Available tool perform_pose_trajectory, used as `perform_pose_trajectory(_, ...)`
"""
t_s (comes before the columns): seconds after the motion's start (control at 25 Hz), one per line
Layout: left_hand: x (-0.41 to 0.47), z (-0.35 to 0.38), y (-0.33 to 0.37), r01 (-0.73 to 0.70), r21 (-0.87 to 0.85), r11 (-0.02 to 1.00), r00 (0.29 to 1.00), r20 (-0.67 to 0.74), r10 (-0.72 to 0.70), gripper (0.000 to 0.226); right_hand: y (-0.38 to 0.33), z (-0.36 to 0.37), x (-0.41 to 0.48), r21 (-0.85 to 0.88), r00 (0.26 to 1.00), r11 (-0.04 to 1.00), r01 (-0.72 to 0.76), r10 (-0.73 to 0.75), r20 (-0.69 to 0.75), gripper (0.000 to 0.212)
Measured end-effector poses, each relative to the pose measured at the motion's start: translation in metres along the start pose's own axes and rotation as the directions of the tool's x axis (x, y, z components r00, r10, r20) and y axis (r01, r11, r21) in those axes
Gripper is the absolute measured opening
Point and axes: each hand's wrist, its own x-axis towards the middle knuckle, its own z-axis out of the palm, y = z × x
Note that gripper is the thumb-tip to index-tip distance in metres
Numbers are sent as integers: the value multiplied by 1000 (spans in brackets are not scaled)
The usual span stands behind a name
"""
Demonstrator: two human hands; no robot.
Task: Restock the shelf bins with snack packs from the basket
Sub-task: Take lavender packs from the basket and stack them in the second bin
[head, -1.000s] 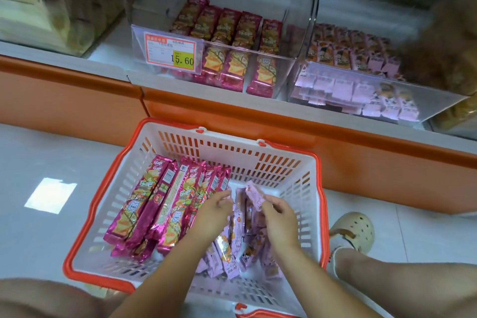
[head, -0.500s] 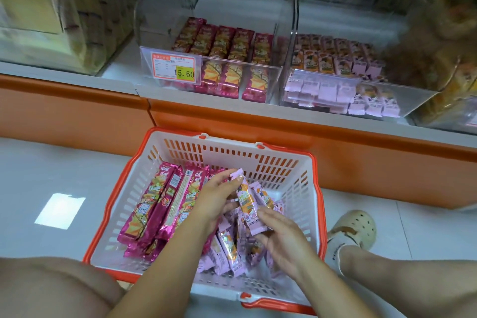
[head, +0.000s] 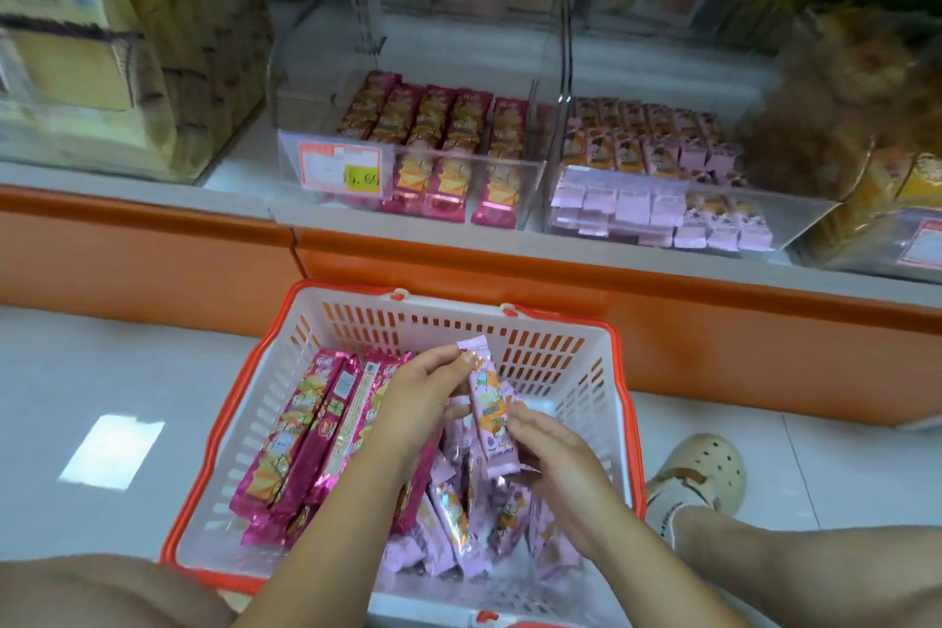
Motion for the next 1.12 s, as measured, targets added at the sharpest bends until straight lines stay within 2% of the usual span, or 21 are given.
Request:
perform_pose_trajectory(0.08,-4,15,30,-145,17,989,989,-9,145,18,-42,-2,-9,-183,990,974,133,-140,-26,20)
perform_pose_trajectory(0.16,-10,31,78,-334,25,942,943,5,334,15,-97,-7,-25,-280,939,901,331,-345,-1,15)
perform_pose_trajectory(0.24,-18,46,130,-552,76,831,834,56,549,23,-155,-16,-44,-380,834,766,519,-551,30,19)
perform_pose_trajectory(0.32,-15,59,175,-729,266,631,671,95,736,40,-209,-32,-57,-525,682,575,628,-731,14,22)
perform_pose_trajectory(0.36,-8,65,190,-764,392,513,593,114,797,45,-230,-43,-56,-607,607,497,621,-794,-28,23)
perform_pose_trajectory(0.4,3,71,202,-754,512,412,548,143,824,51,-249,-53,-54,-676,541,448,584,-836,-87,23)
perform_pose_trajectory(0.44,15,76,209,-712,607,353,549,167,819,56,-264,-64,-49,-729,490,433,529,-858,-154,22)
perform_pose_trajectory(0.48,28,80,212,-664,667,338,582,177,794,59,-277,-73,-41,-758,473,457,465,-852,-224,24)
perform_pose_trajectory(0.56,51,82,206,-591,715,373,678,190,710,61,-291,-92,-19,-802,537,535,265,-773,-338,31)
perform_pose_trajectory(0.6,57,83,202,-571,728,379,705,199,681,59,-294,-100,-7,-842,592,521,137,-725,-352,35)
perform_pose_trajectory(0.72,67,81,197,-570,727,383,700,186,689,55,-298,-106,21,-932,784,326,-156,-533,-318,32)
perform_pose_trajectory(0.8,69,80,197,-582,713,391,689,177,703,54,-299,-102,30,-960,854,186,-211,-442,-274,28)
perform_pose_trajectory(0.84,68,79,197,-586,716,379,681,181,710,54,-300,-101,32,-966,866,147,-214,-430,-257,28)
perform_pose_trajectory(0.92,68,79,196,-594,717,364,671,193,715,54,-298,-102,35,-964,865,171,-205,-428,-260,26)
perform_pose_trajectory(1.04,68,77,201,-610,656,445,703,188,686,52,-292,-100,32,-947,856,227,-228,-417,-306,25)
perform_pose_trajectory(1.08,61,73,202,-635,605,481,699,184,691,51,-290,-97,29,-946,823,248,-210,-477,-308,28)
perform_pose_trajectory(1.12,51,66,202,-675,541,502,671,165,723,48,-288,-91,24,-946,744,283,-156,-597,-301,33)
